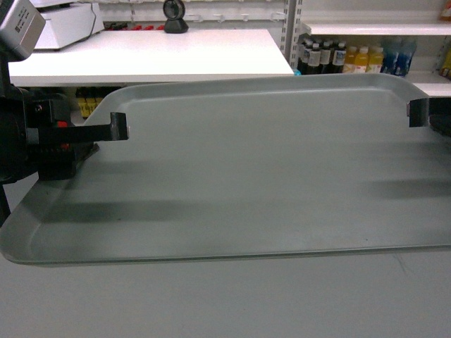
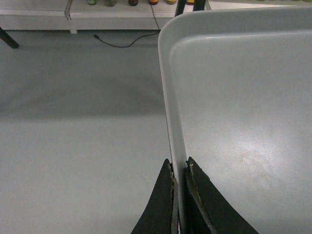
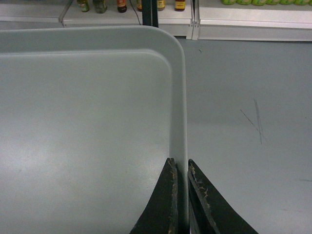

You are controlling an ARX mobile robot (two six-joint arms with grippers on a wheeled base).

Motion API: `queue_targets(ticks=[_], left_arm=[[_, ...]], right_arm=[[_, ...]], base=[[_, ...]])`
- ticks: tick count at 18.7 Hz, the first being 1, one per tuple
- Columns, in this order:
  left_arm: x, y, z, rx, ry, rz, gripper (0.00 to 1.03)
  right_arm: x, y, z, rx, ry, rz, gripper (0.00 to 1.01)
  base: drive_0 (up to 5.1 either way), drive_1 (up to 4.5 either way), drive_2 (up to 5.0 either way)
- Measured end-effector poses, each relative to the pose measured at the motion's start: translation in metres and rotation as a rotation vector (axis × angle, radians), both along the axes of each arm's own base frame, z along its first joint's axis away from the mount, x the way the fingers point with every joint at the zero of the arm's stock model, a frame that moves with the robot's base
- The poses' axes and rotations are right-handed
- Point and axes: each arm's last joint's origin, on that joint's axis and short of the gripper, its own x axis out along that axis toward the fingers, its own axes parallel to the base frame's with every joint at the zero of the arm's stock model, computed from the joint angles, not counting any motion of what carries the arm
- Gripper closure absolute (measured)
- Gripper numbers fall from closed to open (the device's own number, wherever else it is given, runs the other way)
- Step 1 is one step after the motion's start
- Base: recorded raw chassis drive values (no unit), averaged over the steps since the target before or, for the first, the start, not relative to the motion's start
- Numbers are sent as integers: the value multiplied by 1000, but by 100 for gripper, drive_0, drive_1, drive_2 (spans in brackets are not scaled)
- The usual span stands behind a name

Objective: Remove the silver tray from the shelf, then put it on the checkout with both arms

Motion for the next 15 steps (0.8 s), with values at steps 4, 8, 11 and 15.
queue_targets(ticks=[4, 8, 11, 15], left_arm=[[0, 0, 0, 0, -1, 0, 99], [0, 0, 0, 1, 0, 0, 99], [0, 0, 0, 0, -1, 0, 99], [0, 0, 0, 0, 0, 1, 99]], right_arm=[[0, 0, 0, 0, 0, 0, 98], [0, 0, 0, 1, -1, 0, 98], [0, 0, 0, 1, -1, 0, 98], [0, 1, 0, -1, 2, 4, 98]], base=[[-491, 245, 245], [-496, 241, 241], [-329, 160, 160], [0, 0, 0]])
